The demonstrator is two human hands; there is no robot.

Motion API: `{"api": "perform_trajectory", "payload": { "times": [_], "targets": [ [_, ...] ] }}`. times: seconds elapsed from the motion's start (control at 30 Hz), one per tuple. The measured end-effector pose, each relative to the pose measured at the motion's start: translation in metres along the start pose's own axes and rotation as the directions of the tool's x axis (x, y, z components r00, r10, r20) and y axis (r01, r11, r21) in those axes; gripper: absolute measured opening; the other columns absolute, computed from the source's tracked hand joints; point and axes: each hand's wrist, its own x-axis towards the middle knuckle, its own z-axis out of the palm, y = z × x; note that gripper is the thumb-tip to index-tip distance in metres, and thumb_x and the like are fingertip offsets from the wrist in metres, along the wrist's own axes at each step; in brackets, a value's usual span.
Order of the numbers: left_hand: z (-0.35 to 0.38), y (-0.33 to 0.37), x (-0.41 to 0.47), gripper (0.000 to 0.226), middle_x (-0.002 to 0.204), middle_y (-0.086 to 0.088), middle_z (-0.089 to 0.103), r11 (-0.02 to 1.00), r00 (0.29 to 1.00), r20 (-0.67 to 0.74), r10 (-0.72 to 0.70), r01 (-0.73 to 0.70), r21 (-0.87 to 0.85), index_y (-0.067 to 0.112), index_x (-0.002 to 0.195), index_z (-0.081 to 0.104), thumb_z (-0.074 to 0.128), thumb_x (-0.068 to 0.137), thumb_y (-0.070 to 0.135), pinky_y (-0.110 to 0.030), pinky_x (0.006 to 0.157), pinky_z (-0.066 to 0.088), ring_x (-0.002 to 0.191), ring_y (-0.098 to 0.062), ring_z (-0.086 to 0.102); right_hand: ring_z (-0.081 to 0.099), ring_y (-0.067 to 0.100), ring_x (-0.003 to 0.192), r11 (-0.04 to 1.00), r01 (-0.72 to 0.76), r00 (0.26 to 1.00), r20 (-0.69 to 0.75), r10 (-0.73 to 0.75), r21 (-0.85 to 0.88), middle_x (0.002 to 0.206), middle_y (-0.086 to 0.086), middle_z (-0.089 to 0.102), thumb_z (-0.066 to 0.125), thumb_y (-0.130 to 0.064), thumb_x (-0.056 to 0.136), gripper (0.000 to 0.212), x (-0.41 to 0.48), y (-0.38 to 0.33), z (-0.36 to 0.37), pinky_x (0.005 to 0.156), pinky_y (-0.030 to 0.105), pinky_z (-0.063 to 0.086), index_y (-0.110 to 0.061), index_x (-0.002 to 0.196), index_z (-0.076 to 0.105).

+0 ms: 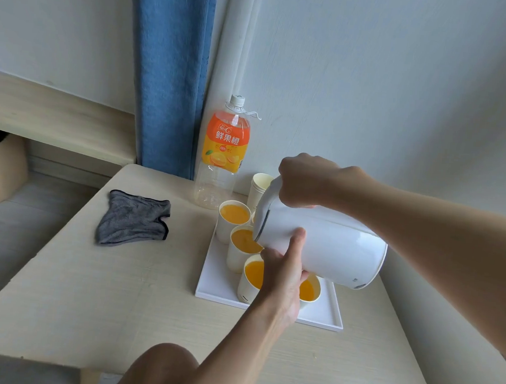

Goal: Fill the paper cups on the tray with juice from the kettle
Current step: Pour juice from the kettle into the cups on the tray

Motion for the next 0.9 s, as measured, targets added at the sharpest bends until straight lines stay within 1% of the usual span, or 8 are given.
{"api": "perform_trajectory", "payload": {
  "times": [0.17, 0.23, 0.3, 0.47, 0.6, 0.73, 0.8, 0.9],
  "targets": [
    [-0.002, -0.001, 0.000, 0.055, 0.130, 0.002, 0.068, 0.993, 0.999, 0.037, 0.032, -0.036, 0.110, 0.026, 0.140, 0.049, 0.075, 0.092, 0.035, -0.045, 0.099, 0.056, 0.117, -0.016, 0.065, 0.054, 0.028, 0.063, 0.995, -0.063, 0.998, -0.003, 0.063, 0.076, 0.079, 0.012, 0.053, 0.048, 0.001, 0.064, 0.016, -0.002, 0.014, 0.005, 0.061, 0.029, 0.043, -0.007, 0.075, 0.055],
    [-0.001, -0.002, -0.003, 0.074, 0.131, 0.005, 0.068, 0.982, 0.998, 0.015, 0.064, -0.065, 0.178, 0.027, 0.139, 0.049, 0.080, 0.075, 0.049, -0.048, 0.103, 0.055, 0.119, -0.015, 0.065, 0.056, 0.030, 0.066, 0.989, -0.087, 0.996, -0.010, 0.089, 0.120, 0.080, 0.012, 0.054, 0.049, 0.001, 0.062, 0.019, -0.006, 0.021, 0.007, 0.063, 0.031, 0.045, -0.007, 0.077, 0.056],
    [-0.002, -0.004, -0.006, 0.089, 0.133, 0.007, 0.066, 0.972, 0.996, 0.007, 0.093, -0.092, 0.216, 0.027, 0.139, 0.048, 0.078, 0.061, 0.058, -0.049, 0.106, 0.053, 0.121, -0.014, 0.064, 0.055, 0.029, 0.065, 0.981, -0.110, 0.993, -0.014, 0.114, 0.158, 0.079, 0.013, 0.055, 0.048, 0.001, 0.061, 0.021, -0.012, 0.028, 0.010, 0.060, 0.030, 0.043, -0.007, 0.078, 0.057],
    [-0.003, -0.016, -0.019, 0.080, 0.129, 0.007, 0.069, 0.965, 0.997, 0.064, 0.042, -0.057, 0.255, 0.025, 0.134, 0.052, 0.076, 0.066, 0.058, -0.047, 0.099, 0.058, 0.118, -0.014, 0.066, 0.055, 0.029, 0.063, 0.977, -0.140, 0.990, 0.008, 0.141, 0.158, 0.078, 0.013, 0.057, 0.049, 0.003, 0.061, 0.023, -0.026, 0.035, 0.017, 0.057, 0.028, 0.041, -0.006, 0.079, 0.059],
    [-0.002, -0.028, -0.029, 0.079, 0.128, 0.009, 0.070, 0.975, 1.000, 0.027, 0.001, -0.008, 0.223, 0.026, 0.134, 0.054, 0.079, 0.067, 0.059, -0.049, 0.107, 0.053, 0.120, -0.014, 0.066, 0.056, 0.031, 0.065, 0.984, -0.134, 0.991, 0.029, 0.132, 0.116, 0.080, 0.013, 0.056, 0.051, 0.004, 0.061, 0.022, -0.034, 0.031, 0.019, 0.059, 0.029, 0.043, -0.006, 0.079, 0.060],
    [-0.004, -0.036, -0.041, 0.051, 0.128, 0.004, 0.069, 0.992, 0.999, 0.027, -0.041, 0.038, 0.123, 0.025, 0.135, 0.052, 0.075, 0.092, 0.037, -0.046, 0.101, 0.055, 0.117, -0.016, 0.066, 0.059, 0.033, 0.070, 0.994, -0.087, 0.995, 0.055, 0.083, 0.068, 0.083, 0.013, 0.056, 0.051, 0.002, 0.061, 0.023, -0.039, 0.020, 0.021, 0.060, 0.030, 0.045, -0.006, 0.081, 0.060],
    [-0.006, -0.039, -0.045, 0.058, 0.130, 0.002, 0.069, 0.995, 0.998, 0.027, -0.057, 0.055, 0.088, 0.023, 0.135, 0.050, 0.077, 0.086, 0.042, -0.047, 0.100, 0.056, 0.118, -0.019, 0.067, 0.057, 0.030, 0.068, 0.997, -0.068, 0.995, 0.072, 0.065, 0.039, 0.083, 0.012, 0.055, 0.051, 0.001, 0.063, 0.024, -0.043, 0.014, 0.019, 0.058, 0.028, 0.042, -0.006, 0.083, 0.061],
    [-0.009, -0.038, -0.046, 0.085, 0.132, 0.000, 0.069, 0.996, 0.997, 0.040, -0.071, 0.069, 0.061, 0.022, 0.136, 0.049, 0.082, 0.065, 0.055, -0.049, 0.103, 0.055, 0.119, -0.020, 0.068, 0.053, 0.027, 0.064, 0.999, -0.053, 0.995, 0.083, 0.052, 0.005, 0.080, 0.011, 0.053, 0.050, 0.000, 0.065, 0.017, -0.047, 0.008, 0.014, 0.058, 0.027, 0.039, -0.007, 0.079, 0.057]
  ]
}}
